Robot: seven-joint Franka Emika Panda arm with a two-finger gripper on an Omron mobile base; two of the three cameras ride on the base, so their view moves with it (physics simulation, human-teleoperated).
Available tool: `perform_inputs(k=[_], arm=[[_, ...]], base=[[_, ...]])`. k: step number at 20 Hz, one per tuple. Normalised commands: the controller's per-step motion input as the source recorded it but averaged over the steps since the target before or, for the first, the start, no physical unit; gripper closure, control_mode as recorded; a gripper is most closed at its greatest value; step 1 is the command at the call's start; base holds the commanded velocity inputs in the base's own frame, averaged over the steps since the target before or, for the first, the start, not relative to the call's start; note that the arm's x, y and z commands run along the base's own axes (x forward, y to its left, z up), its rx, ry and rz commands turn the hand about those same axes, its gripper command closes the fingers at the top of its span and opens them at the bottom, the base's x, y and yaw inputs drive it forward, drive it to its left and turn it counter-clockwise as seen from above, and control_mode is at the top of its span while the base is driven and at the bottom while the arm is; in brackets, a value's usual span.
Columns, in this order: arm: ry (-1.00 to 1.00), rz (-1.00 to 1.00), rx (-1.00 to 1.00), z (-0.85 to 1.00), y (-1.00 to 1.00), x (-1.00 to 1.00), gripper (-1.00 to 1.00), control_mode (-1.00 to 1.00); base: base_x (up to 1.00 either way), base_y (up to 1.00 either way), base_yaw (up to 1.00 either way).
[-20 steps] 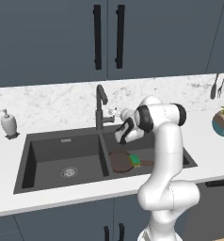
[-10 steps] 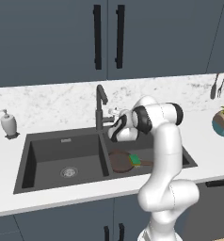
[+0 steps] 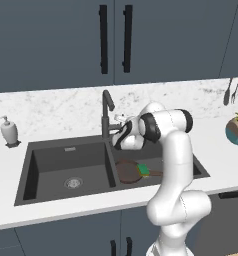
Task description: Pick the pan and sponge and place them into the sink. Then turn on the water.
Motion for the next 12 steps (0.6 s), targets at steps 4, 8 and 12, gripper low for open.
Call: perform_inputs(k=[4,8,12], arm=[[-0.14,0.08,0.00,0.00,-1.00,-0.25,-1.00,-1.00],[-0.10,0.09,0.02,0.00,-1.00,-0.33,-1.00,-1.00],[-0.07,0.07,0.02,0.00,-1.00,-0.43,-1.00,-1.00]], base=[[0.00,0.00,0.00],[0.00,0.00,0.00],[0.00,0.00,0.00]])
